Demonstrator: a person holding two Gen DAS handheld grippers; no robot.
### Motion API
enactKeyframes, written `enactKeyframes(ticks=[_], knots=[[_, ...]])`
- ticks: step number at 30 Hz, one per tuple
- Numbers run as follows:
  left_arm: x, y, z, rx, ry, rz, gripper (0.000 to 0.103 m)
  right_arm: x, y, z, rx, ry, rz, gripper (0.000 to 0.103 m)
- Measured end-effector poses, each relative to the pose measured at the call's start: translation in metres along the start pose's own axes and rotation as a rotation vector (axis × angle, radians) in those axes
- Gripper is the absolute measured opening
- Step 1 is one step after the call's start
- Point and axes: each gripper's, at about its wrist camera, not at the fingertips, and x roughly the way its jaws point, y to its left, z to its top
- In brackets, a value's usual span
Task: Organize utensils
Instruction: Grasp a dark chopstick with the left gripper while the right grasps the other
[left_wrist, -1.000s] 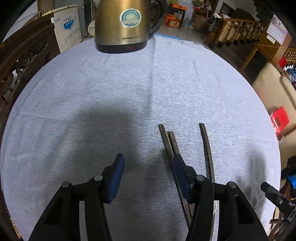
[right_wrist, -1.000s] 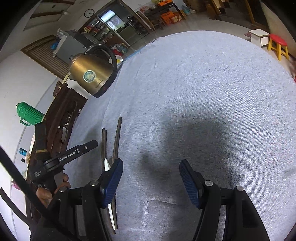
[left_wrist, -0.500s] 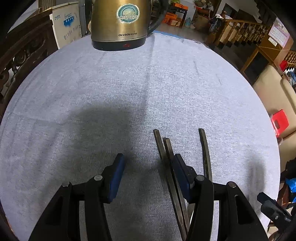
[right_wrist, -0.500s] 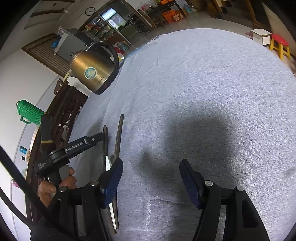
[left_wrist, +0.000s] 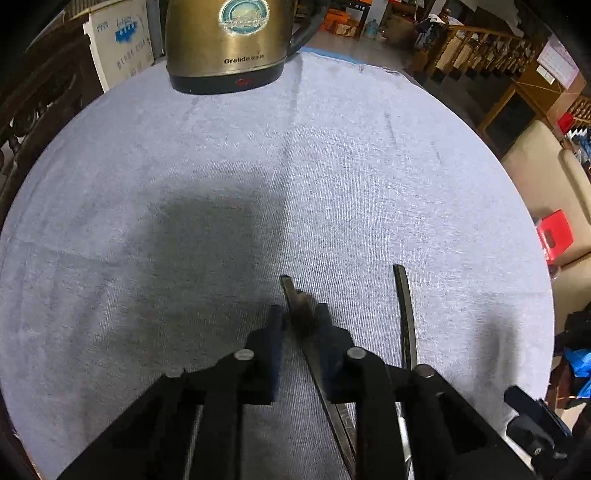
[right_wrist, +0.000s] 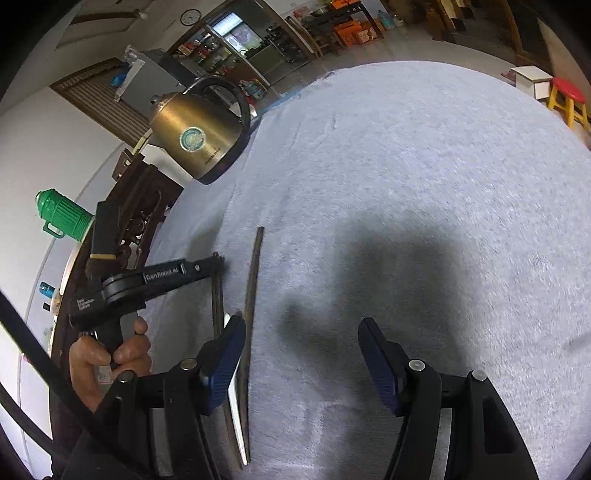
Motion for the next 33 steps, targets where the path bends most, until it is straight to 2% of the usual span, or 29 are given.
enactKeyframes(ticks=[5, 12, 14, 20, 22, 23, 24, 25, 26, 29, 33], knots=[[-0.006, 0.020, -0.007, -0.035, 0.026, -0.036, 0.015, 0.015, 0.019, 0.018, -0.055, 0.002, -0.008, 0.064], [-0.019, 0.054, -0.024, -0.081, 0.039, -0.023, 0.014, 0.059, 0.054, 0.045, -0.143, 0.035, -0.057, 0.061], [-0.017, 0.063, -0.020, -0.089, 0.044, -0.026, 0.014, 0.074, 0.060, 0.054, -0.151, 0.055, -0.082, 0.061], [-0.018, 0.076, -0.025, -0.140, 0.040, -0.120, 0.014, 0.116, 0.074, 0.065, -0.184, 0.148, -0.169, 0.055], [-0.019, 0.082, -0.032, -0.163, 0.037, -0.126, 0.014, 0.122, 0.085, 0.064, -0.270, 0.133, -0.248, 0.046], [-0.018, 0.086, -0.031, -0.168, 0.042, -0.129, 0.014, 0.124, 0.088, 0.064, -0.296, 0.128, -0.271, 0.027], [-0.017, 0.087, -0.033, -0.173, 0.047, -0.131, 0.014, 0.126, 0.091, 0.062, -0.334, 0.120, -0.309, 0.016], [-0.016, 0.087, -0.034, -0.180, 0.047, -0.132, 0.014, 0.126, 0.091, 0.061, -0.356, 0.121, -0.313, 0.012], [-0.015, 0.088, -0.032, -0.184, 0.046, -0.129, 0.014, 0.125, 0.089, 0.061, -0.353, 0.122, -0.304, 0.009], [-0.006, 0.087, -0.023, -0.203, 0.049, -0.133, 0.014, 0.115, 0.073, 0.061, -0.289, 0.108, -0.280, 0.009], [0.001, 0.066, -0.019, -0.189, 0.028, -0.103, 0.010, 0.097, 0.050, 0.055, -0.244, 0.101, -0.253, 0.009]])
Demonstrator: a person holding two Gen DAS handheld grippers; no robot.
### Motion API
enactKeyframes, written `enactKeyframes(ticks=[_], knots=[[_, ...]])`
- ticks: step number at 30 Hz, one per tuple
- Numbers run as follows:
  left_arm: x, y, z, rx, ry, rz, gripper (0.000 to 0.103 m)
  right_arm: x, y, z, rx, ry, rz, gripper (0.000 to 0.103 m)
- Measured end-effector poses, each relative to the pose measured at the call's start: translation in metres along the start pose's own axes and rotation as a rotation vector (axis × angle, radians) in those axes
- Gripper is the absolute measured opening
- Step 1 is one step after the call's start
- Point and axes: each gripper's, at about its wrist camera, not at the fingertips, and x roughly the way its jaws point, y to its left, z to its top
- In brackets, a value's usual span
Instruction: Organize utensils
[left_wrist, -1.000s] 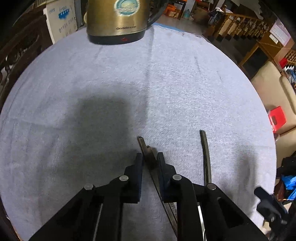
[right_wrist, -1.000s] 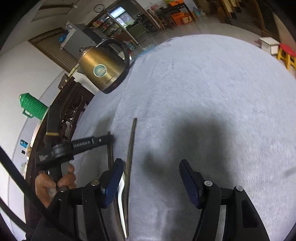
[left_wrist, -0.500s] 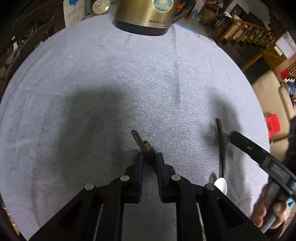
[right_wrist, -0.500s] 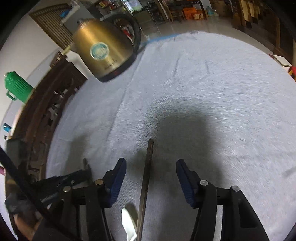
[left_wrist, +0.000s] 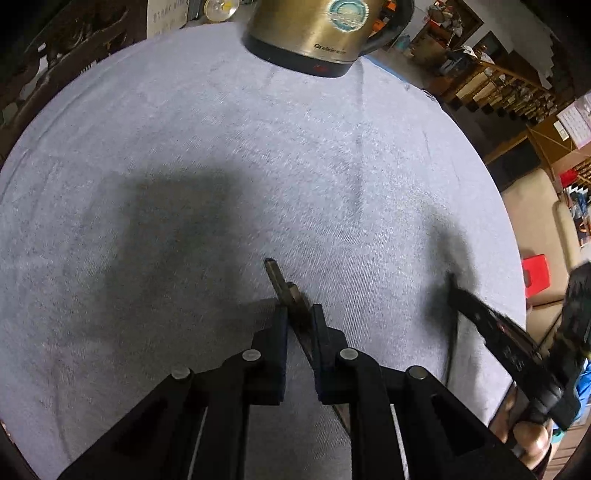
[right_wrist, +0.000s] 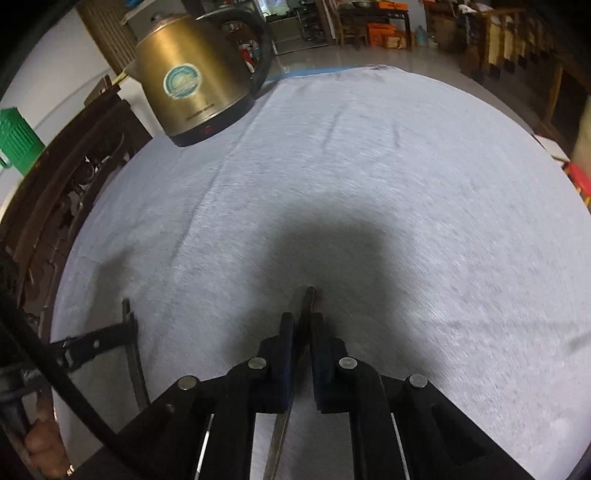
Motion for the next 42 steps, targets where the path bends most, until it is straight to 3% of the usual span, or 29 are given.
enactKeyframes(ticks=[4, 9, 15, 20, 26, 34, 36, 42], knots=[[0.009, -0.023, 0.004, 0.023, -0.002, -0.031, 0.008, -0.010, -0.013, -0.013, 0.029, 0.001, 0.028, 0.009], [0.014, -0.060, 0.006, 0.140, -0.020, -0.016, 0.007, -0.015, -0.028, -0.022, 0.079, 0.003, 0.078, 0.009], [-0.016, -0.024, 0.008, 0.112, -0.080, 0.012, 0.007, -0.014, -0.034, -0.025, 0.100, -0.007, 0.114, 0.008], [-0.012, -0.027, -0.010, 0.169, -0.041, 0.035, 0.007, -0.013, -0.031, -0.025, 0.095, -0.012, 0.109, 0.009], [0.009, -0.041, -0.027, 0.243, -0.008, 0.083, 0.007, -0.012, -0.041, -0.022, 0.132, 0.011, 0.164, 0.009], [0.009, -0.064, -0.055, 0.323, -0.039, 0.144, 0.009, -0.015, -0.042, -0.024, 0.136, 0.006, 0.168, 0.009], [0.008, -0.082, -0.072, 0.345, -0.033, 0.139, 0.010, -0.015, -0.043, -0.024, 0.139, 0.007, 0.174, 0.009], [0.000, -0.076, -0.086, 0.340, -0.032, 0.114, 0.011, -0.016, -0.041, -0.026, 0.126, 0.003, 0.163, 0.009]])
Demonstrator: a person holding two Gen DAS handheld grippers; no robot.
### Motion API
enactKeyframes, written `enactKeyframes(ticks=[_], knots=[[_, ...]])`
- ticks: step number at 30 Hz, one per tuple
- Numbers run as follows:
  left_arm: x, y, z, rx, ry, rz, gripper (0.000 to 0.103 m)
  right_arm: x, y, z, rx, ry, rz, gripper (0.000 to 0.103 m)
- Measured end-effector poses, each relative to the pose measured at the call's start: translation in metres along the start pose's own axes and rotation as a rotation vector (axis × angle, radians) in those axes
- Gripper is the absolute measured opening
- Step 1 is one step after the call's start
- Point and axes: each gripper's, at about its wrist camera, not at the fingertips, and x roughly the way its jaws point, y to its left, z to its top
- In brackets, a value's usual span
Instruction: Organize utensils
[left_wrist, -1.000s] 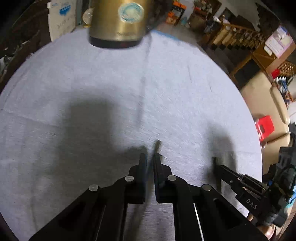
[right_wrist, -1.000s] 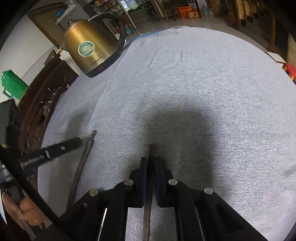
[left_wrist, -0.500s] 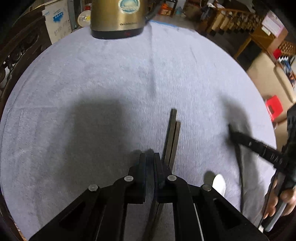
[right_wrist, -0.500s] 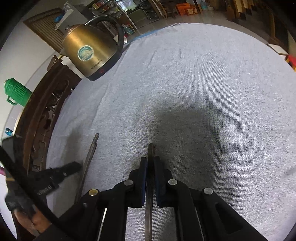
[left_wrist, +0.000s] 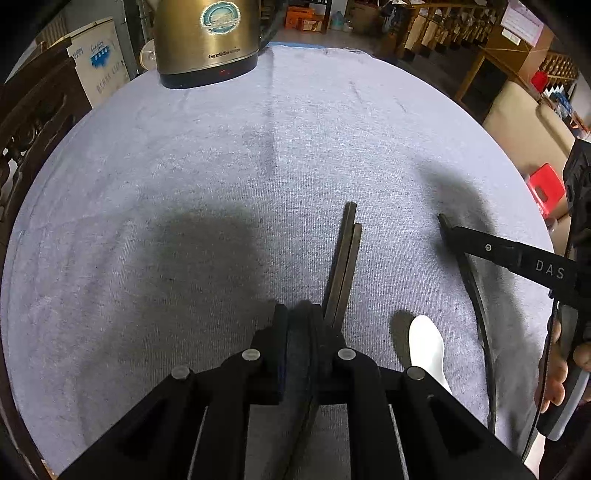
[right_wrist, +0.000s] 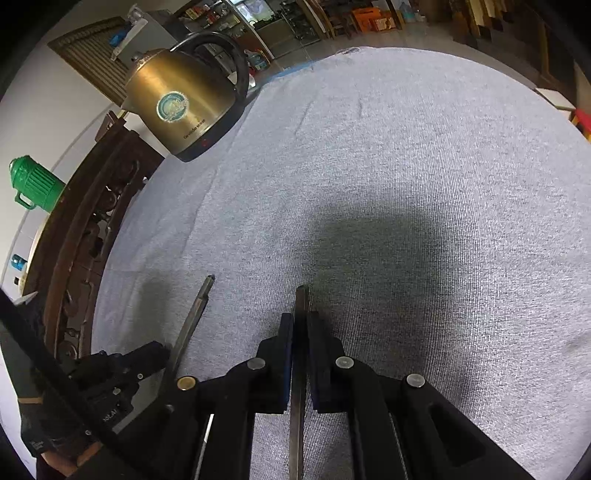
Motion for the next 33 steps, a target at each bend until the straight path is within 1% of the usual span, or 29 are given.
enactKeyframes(ticks=[1, 2, 3, 4, 8, 10, 12, 16, 18, 21, 24, 27, 30, 31, 33], knots=[[-0.001, -0.003, -0.003, 0.014, 0.001, -0.002, 0.013, -0.001, 0.001, -0.001, -0.006, -0.002, -0.005, 0.009], [-0.007, 0.001, -0.007, 0.028, 0.001, -0.009, 0.020, -0.001, 0.002, -0.002, -0.011, -0.003, -0.009, 0.009], [-0.015, 0.003, -0.011, 0.043, 0.001, -0.019, 0.029, -0.002, 0.003, -0.003, -0.019, -0.003, -0.014, 0.009], [-0.016, -0.001, -0.014, 0.063, 0.000, -0.024, 0.032, -0.002, 0.004, -0.003, -0.027, -0.002, -0.018, 0.009], [-0.018, -0.008, -0.017, 0.086, -0.011, -0.005, 0.032, -0.003, 0.009, -0.007, -0.061, -0.006, -0.044, 0.009], [-0.014, -0.016, -0.016, 0.076, -0.010, -0.017, 0.032, -0.004, 0.009, -0.008, -0.060, -0.010, -0.042, 0.009], [-0.012, -0.015, -0.014, 0.074, -0.006, -0.048, 0.032, -0.004, 0.007, -0.009, -0.049, -0.012, -0.033, 0.009], [-0.014, -0.017, -0.017, 0.085, -0.010, -0.038, 0.032, -0.003, 0.006, -0.008, -0.046, -0.009, -0.027, 0.009], [-0.013, -0.016, -0.015, 0.077, -0.006, -0.045, 0.032, -0.004, 0.006, -0.008, -0.048, -0.011, -0.028, 0.009], [-0.011, -0.010, -0.003, 0.076, -0.002, -0.047, 0.032, -0.004, 0.007, -0.009, -0.053, -0.013, -0.030, 0.009], [-0.001, -0.009, 0.004, 0.084, -0.001, -0.072, 0.032, -0.004, 0.006, -0.009, -0.051, -0.012, -0.024, 0.009], [-0.001, -0.010, 0.005, 0.093, -0.008, -0.082, 0.032, -0.004, 0.004, -0.009, -0.050, -0.010, -0.016, 0.009], [-0.003, -0.010, 0.006, 0.091, -0.014, -0.110, 0.032, -0.004, 0.005, -0.009, -0.055, -0.011, -0.016, 0.009], [-0.005, -0.009, 0.007, 0.090, -0.023, -0.113, 0.032, -0.004, 0.006, -0.009, -0.059, -0.011, -0.017, 0.009], [-0.004, -0.011, 0.008, 0.099, -0.010, -0.110, 0.033, -0.004, 0.006, -0.009, -0.060, -0.011, -0.018, 0.009]])
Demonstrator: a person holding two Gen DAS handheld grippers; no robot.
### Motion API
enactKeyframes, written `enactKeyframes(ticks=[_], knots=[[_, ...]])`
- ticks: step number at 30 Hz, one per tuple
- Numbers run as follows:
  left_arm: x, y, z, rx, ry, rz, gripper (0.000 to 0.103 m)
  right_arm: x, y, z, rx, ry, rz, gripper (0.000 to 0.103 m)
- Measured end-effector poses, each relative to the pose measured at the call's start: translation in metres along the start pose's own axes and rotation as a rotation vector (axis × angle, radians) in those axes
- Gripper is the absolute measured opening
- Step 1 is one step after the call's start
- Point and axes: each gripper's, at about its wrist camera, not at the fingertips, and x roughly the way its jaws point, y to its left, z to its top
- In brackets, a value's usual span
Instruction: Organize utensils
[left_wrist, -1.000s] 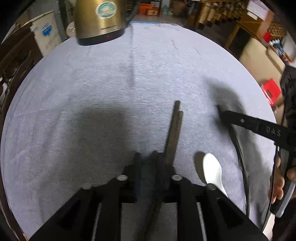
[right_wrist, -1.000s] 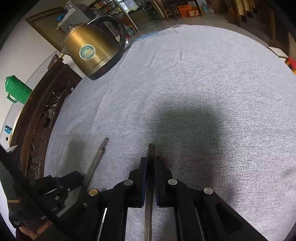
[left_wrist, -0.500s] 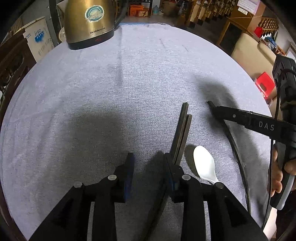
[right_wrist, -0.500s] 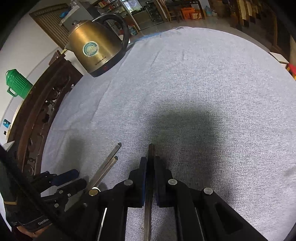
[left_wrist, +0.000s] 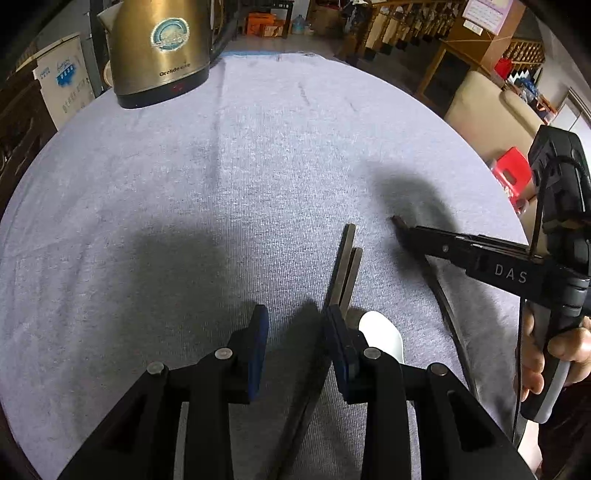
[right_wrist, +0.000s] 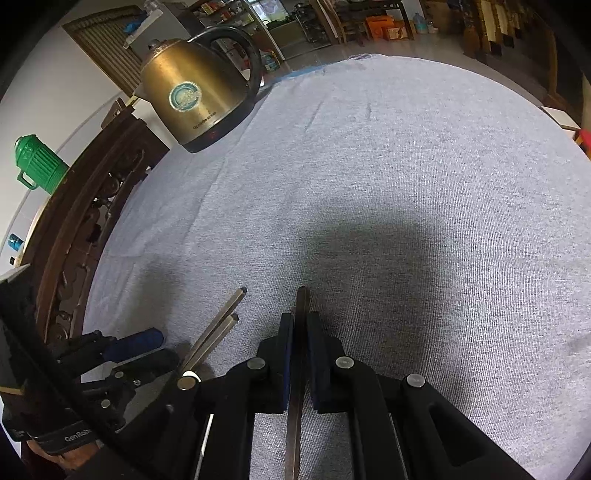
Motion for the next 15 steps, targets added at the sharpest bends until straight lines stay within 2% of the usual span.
enactKeyframes(ticks=[5, 7, 13, 15], knots=[[0.007, -0.007, 0.001, 0.042, 0.009, 0.021, 0.033, 0.000, 0.000, -0.001, 0.004, -0.003, 0.003, 0.009], [0.007, -0.005, 0.001, 0.025, 0.016, 0.015, 0.034, 0.000, 0.000, -0.001, 0.005, -0.003, 0.004, 0.009], [0.006, 0.003, 0.005, 0.015, 0.017, 0.070, 0.037, 0.001, -0.001, -0.001, 0.006, -0.003, 0.003, 0.009], [0.006, 0.007, 0.006, 0.007, 0.011, 0.109, 0.043, 0.001, -0.001, -0.001, 0.005, -0.003, 0.003, 0.009]])
